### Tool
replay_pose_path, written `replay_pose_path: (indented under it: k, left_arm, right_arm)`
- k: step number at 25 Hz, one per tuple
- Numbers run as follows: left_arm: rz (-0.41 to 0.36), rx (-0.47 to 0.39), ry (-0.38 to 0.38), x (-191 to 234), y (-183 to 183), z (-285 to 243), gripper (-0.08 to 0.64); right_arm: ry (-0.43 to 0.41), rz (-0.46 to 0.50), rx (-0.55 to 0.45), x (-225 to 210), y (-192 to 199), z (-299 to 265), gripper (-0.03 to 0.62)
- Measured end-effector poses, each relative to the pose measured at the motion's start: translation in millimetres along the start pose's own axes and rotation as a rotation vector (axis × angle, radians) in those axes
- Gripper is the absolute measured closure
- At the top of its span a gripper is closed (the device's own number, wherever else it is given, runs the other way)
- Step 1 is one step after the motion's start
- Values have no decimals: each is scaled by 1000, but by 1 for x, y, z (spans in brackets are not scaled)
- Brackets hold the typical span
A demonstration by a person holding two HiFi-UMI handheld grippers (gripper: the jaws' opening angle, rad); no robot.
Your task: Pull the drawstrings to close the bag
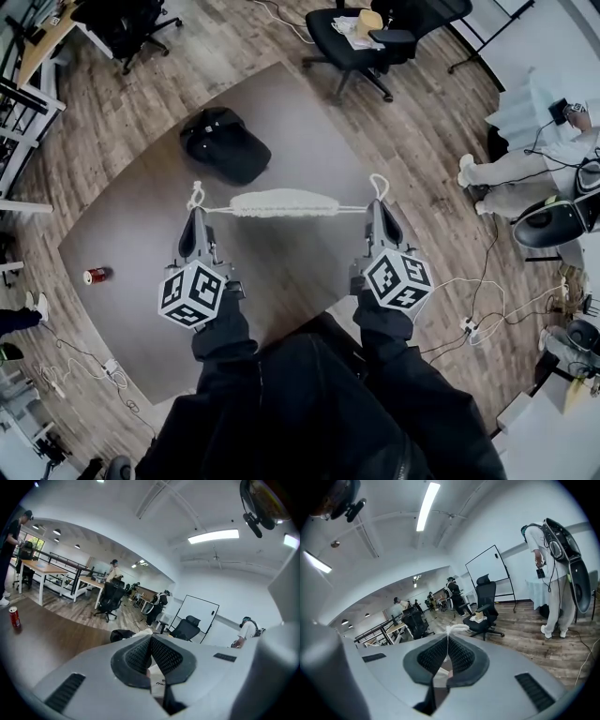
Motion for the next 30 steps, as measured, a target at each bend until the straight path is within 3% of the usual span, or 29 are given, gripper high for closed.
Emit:
replay_pose_path:
  k: [13,23,30]
  left_arm:
    - [-3,-59,-20,1,-24,22,529]
    - [12,-94,-56,13,-35,34,529]
    - [20,-123,-85,26,-51,37,529]
  right_arm:
    - [39,55,-51,-5,-21,21,568]
    - [73,46,-65,-18,-26,29,568]
    - [34,104,-102,5,-52,19,568]
Point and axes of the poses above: the fingertips, and each gripper's own axes: z backward along the fingers, x to its left, y out of its underside, the point moved 4 cm from there along z, backward along the fingers
